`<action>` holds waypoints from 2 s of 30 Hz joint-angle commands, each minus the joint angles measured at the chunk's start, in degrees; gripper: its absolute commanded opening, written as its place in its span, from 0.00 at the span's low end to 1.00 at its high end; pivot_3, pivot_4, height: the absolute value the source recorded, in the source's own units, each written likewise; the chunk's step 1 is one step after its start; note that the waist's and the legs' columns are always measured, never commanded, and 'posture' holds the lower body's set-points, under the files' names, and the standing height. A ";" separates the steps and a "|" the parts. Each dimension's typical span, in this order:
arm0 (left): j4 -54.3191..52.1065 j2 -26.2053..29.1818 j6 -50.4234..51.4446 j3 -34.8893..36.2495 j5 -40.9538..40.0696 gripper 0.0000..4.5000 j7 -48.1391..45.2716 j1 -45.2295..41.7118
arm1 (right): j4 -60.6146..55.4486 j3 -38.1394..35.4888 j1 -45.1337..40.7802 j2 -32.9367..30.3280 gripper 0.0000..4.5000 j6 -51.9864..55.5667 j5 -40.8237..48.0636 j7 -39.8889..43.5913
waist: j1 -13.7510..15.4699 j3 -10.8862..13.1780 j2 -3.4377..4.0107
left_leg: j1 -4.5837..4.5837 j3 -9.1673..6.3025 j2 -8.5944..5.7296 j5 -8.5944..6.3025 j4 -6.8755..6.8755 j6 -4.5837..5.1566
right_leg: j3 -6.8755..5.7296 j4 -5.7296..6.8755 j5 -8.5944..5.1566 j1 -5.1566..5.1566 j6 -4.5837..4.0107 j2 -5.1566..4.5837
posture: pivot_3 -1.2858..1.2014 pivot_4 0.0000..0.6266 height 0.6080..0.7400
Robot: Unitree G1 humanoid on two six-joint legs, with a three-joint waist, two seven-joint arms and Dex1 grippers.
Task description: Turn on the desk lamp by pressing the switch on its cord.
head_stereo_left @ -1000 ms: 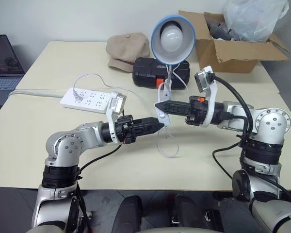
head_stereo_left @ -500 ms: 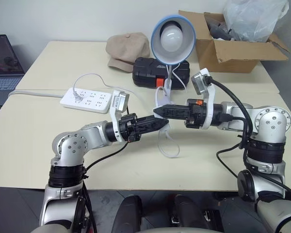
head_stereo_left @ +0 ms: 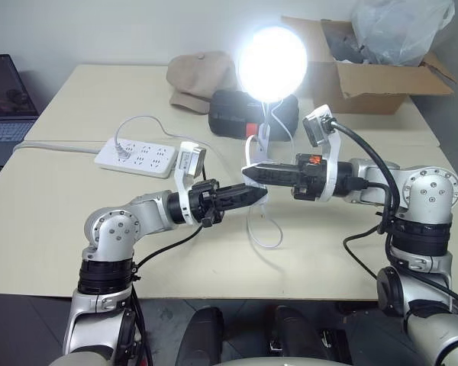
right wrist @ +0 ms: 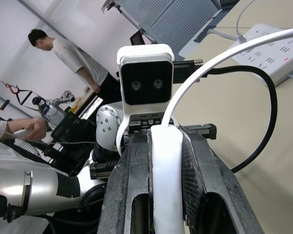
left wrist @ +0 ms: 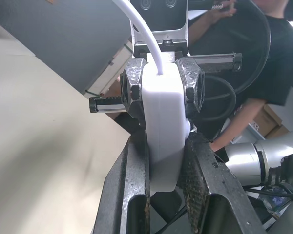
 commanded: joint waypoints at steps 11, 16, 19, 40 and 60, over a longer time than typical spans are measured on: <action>-0.91 1.31 -0.89 -0.44 0.00 0.29 -2.69 0.16 | -1.28 0.09 -0.54 -0.47 0.09 -3.47 3.60 -1.48 | 0.00 0.00 0.00 | 0.00 0.00 0.01 0.00 0.00 0.00 | 0.00 -0.01 0.00 0.00 0.00 0.00 | 0.52 0.24 1.00; -1.20 2.41 0.48 0.17 -1.30 0.47 -3.54 0.45 | -0.76 0.36 -0.24 -0.52 0.09 -4.59 3.80 -2.08 | 0.00 0.00 0.00 | -0.01 0.00 0.01 0.00 0.00 0.00 | 0.00 -0.03 -0.02 0.00 0.04 0.00 | 0.52 0.24 1.00; -1.29 3.25 0.24 0.68 -0.91 0.59 -3.49 0.55 | -0.30 0.43 -0.06 -0.40 0.09 -5.34 3.62 -2.44 | 0.00 0.00 0.00 | -0.01 0.00 0.02 0.00 -0.01 0.00 | 0.00 -0.03 -0.09 0.00 0.17 0.00 | 0.52 0.24 1.00; -20.00 20.16 -15.81 -4.63 18.37 1.00 -7.93 14.02 | 14.73 2.62 4.97 5.96 0.09 -11.74 -22.09 -15.88 | 0.10 0.00 0.00 | 0.00 0.50 0.59 0.00 -0.08 -0.01 | 0.25 -0.38 0.07 -0.07 0.00 0.23 | 0.52 0.24 1.00; -10.34 20.63 -26.59 -2.80 29.18 1.00 -6.44 9.39 | -0.71 6.96 6.85 -5.52 0.90 -15.90 -30.95 2.35 | 0.29 0.00 0.00 | 0.00 0.66 0.69 -0.01 -0.09 0.00 | 0.31 -0.43 0.05 -0.14 0.05 0.28 | 0.52 0.24 1.00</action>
